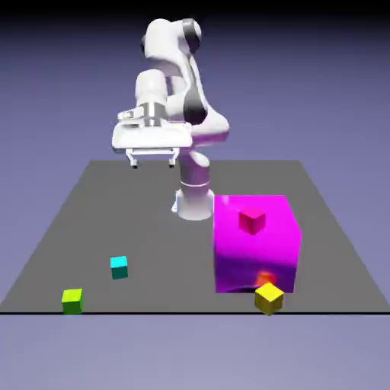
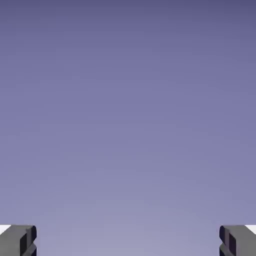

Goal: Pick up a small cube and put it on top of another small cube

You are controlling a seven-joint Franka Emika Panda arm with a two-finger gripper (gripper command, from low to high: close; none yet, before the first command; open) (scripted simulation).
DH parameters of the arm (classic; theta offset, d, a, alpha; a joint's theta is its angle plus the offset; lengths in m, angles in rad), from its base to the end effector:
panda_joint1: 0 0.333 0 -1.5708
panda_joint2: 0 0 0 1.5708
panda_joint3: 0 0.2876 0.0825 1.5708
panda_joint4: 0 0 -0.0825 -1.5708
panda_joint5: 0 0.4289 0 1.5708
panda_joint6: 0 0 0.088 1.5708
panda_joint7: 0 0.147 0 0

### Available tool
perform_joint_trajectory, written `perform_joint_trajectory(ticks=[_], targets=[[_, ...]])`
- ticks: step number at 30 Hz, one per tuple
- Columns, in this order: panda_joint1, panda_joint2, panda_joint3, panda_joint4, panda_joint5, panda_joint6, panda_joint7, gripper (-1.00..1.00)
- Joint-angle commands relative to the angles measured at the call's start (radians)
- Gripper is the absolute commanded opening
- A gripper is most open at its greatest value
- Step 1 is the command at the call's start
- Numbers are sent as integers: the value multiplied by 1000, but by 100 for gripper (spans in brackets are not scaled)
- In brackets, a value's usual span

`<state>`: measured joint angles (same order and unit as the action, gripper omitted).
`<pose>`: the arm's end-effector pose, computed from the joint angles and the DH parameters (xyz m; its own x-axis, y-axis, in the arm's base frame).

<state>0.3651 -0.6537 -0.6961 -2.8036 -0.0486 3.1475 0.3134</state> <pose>0.4606 -0.1189 0.3801 0.4875 -0.6524 0.5802 -0.3407 -0.7540 -0.5616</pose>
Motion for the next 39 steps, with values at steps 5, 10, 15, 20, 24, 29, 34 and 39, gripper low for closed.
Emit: perform_joint_trajectory(ticks=[5, 10, 15, 20, 24, 29, 34, 39], targets=[[92, -22, -181, 2, -13, 29, -111, 0], [184, -44, -362, 3, -25, 58, -223, 0], [276, -65, -544, 5, -38, 86, -334, 0], [368, -87, -725, 7, -51, 115, -445, 0], [441, -105, -870, 8, -61, 138, -534, 0], [533, -126, -1051, 10, -73, 167, -646, 0], [625, -148, -1232, 11, -86, 196, -757, 0], [701, -166, -1381, 13, -96, 219, -848, 0]])
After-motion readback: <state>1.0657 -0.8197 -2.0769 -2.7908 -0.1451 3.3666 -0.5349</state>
